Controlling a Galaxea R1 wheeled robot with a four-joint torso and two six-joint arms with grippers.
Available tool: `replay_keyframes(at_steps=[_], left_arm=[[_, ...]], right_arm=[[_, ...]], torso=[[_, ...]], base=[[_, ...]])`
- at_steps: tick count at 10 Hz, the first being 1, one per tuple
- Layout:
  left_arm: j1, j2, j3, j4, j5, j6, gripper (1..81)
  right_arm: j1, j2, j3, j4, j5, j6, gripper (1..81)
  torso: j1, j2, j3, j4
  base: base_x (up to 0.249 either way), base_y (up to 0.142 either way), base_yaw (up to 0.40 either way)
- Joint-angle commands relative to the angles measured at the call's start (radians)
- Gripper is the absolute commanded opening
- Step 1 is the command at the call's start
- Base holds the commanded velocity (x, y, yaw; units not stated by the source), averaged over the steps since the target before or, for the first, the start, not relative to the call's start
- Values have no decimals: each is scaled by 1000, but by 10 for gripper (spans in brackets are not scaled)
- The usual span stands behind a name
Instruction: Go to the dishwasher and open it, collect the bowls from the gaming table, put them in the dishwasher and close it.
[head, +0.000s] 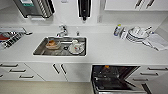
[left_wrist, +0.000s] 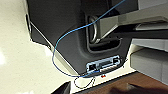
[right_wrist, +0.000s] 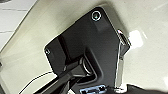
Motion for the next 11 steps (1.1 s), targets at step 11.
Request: replay_keyframes(at_steps=[11], left_arm=[[5, 26, -69, 17, 42, 4, 811]], right_arm=[[-113, 247, -303, -101, 24, -5, 811]], torso=[[283, -451, 2, 0]], base=[[0, 0, 0]])
